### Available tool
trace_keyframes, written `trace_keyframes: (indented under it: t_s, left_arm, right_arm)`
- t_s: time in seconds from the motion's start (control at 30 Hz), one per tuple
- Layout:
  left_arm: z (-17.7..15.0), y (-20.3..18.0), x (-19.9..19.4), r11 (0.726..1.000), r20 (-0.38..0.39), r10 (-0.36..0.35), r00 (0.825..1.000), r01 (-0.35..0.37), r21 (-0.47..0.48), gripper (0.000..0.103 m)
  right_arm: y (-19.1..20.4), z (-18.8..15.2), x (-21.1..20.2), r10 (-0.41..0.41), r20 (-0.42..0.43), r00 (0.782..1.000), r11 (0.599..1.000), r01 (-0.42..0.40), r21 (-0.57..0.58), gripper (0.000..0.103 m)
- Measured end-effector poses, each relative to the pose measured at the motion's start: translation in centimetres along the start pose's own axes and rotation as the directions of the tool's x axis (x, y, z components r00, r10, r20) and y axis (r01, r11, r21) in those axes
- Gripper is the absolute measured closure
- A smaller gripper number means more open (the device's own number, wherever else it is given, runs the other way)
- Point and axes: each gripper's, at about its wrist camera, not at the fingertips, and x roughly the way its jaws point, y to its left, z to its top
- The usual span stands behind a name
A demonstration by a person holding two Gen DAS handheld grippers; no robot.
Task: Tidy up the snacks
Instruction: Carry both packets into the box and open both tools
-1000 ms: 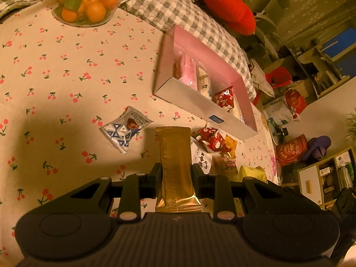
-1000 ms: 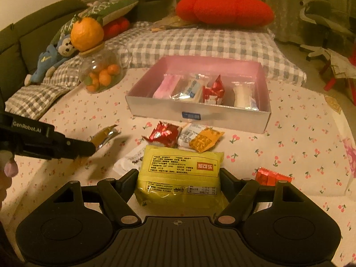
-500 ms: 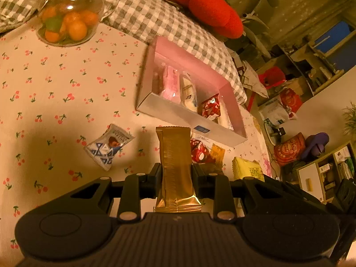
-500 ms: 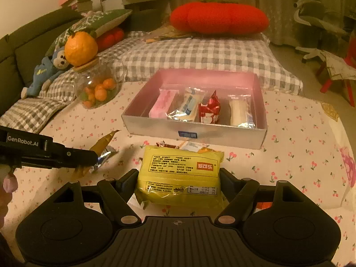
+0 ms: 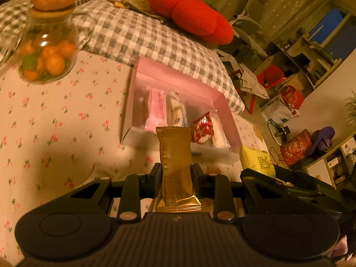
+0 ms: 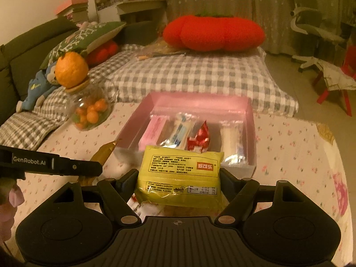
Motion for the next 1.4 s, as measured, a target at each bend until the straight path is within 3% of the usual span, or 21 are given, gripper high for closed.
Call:
trace_keyframes:
  t_s: [0.57,0.87,1.13,1.4]
  left_arm:
    - [5.7,-1.9,6.4,0.998,0.045,0.03,0.999,-0.032,0.048,0.077]
    - [6.8,-2.4,9.3,0.995,0.051,0.061,0.997,-0.065,0.074,0.077]
    - [7.4,-2.0,11.5,0.986,0.058,0.124,0.991,-0.129,0.103,0.077]
    - [7.8,-2.0,12.4,0.981,0.084,0.139,0.987,-0.149,0.122,0.077]
  right_arm:
    - [-3.7,5.5,7.1,-0.016,-0.002,1.0,0.996,0.016,0.083,0.025]
    - [-5.7,7.3,11.1,-0.006,-0.01,1.0,0.987,0.008,0.159,0.025]
    - [-6.7,8.1,13.5,-0.026,-0.028,0.999,0.988,0.03,0.151,0.025]
    - [-7.1,7.8,15.4,-0.043,-0.058,0.997,0.988,0.051,0.144,0.025]
